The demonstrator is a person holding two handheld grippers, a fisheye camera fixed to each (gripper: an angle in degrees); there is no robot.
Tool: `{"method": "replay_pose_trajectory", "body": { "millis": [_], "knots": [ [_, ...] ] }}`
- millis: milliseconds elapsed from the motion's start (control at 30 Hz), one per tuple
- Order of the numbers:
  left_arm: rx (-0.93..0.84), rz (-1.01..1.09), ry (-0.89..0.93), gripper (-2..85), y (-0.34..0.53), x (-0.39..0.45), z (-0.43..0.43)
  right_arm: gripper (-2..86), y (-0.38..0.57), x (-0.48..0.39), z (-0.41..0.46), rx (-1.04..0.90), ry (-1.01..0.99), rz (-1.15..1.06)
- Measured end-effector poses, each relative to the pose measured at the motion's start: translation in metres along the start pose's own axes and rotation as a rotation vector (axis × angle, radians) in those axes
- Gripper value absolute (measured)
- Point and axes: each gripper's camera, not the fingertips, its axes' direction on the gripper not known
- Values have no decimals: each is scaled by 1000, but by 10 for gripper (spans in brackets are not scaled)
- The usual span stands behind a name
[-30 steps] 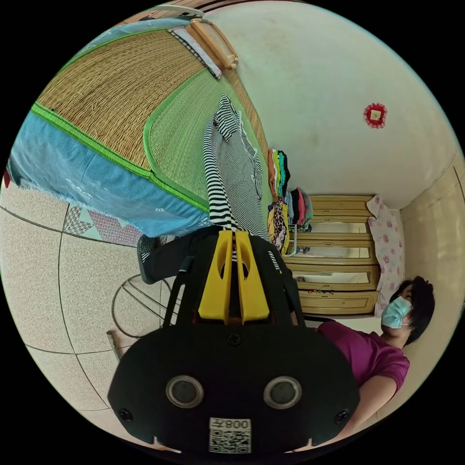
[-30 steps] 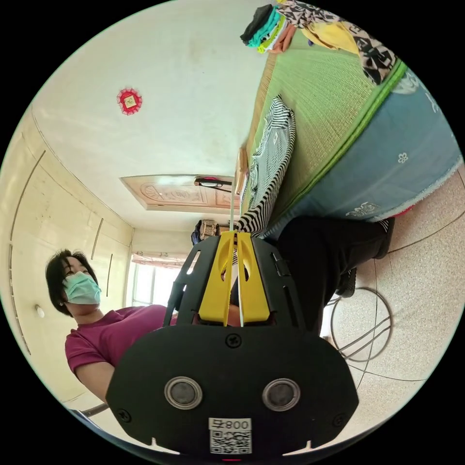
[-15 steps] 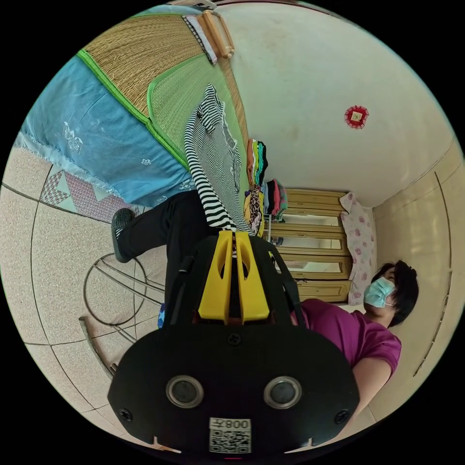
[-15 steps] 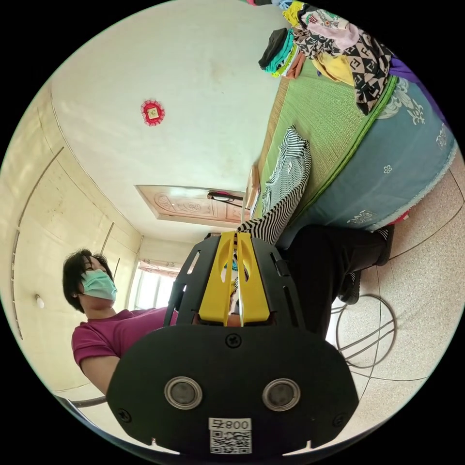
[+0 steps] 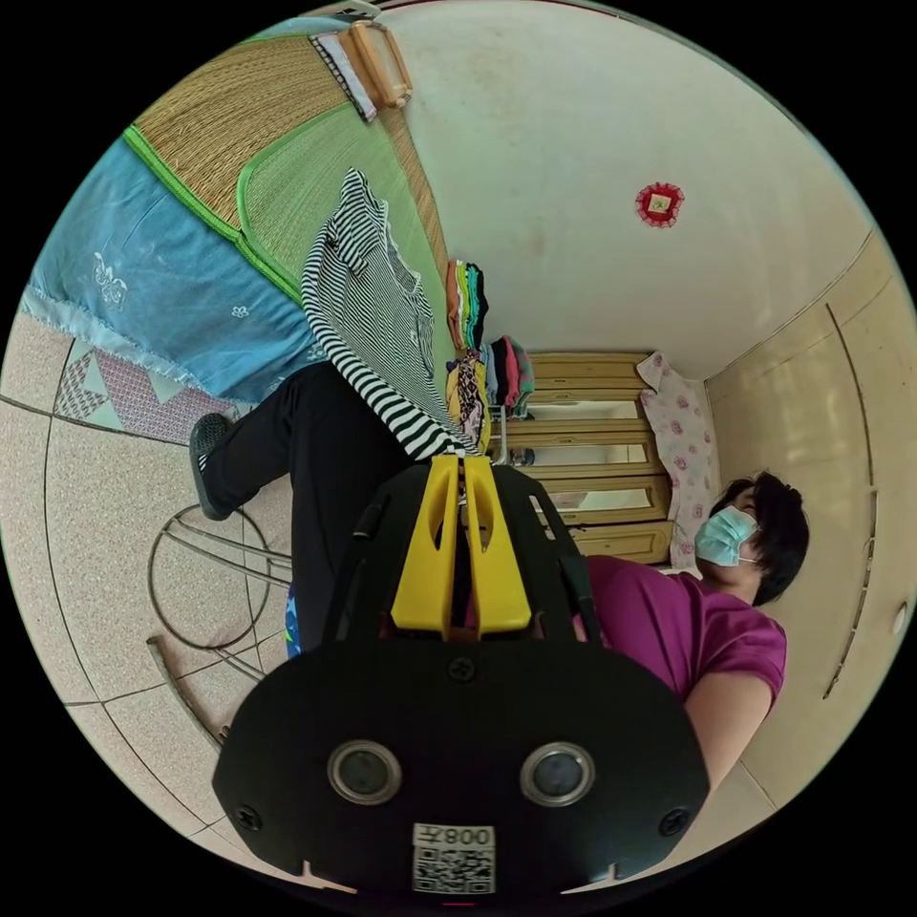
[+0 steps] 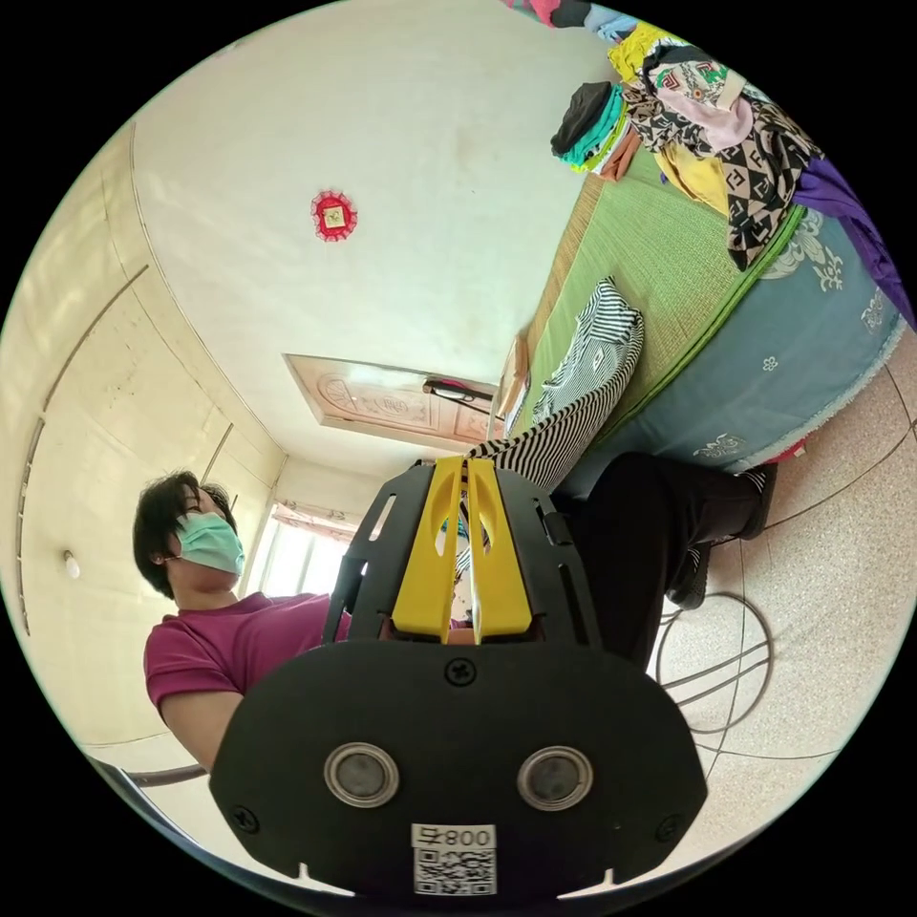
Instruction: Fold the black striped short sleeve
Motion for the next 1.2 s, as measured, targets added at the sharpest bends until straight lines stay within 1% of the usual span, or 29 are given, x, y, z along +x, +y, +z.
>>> {"method": "replay_pose_trajectory", "body": {
  "millis": [267, 600, 867, 1033, 1200],
  "knots": [
    [32, -9, 37, 7, -7, 1, 0, 4, -8, -10, 4, 7, -4, 16],
    [60, 39, 50, 7, -45, 19, 5, 5, -41, -30, 14, 32, -3, -4],
    [86, 102, 45, 7, -102, 40, 10, 4, -109, -50, 37, 39, -13, -54],
    [113, 145, 31, 7, -154, 54, 16, 3, -161, -61, 56, 34, -6, -88],
    [139, 144, 16, 7, -203, 58, 25, 4, -215, -61, 76, 35, 3, -85]
  ]
}}
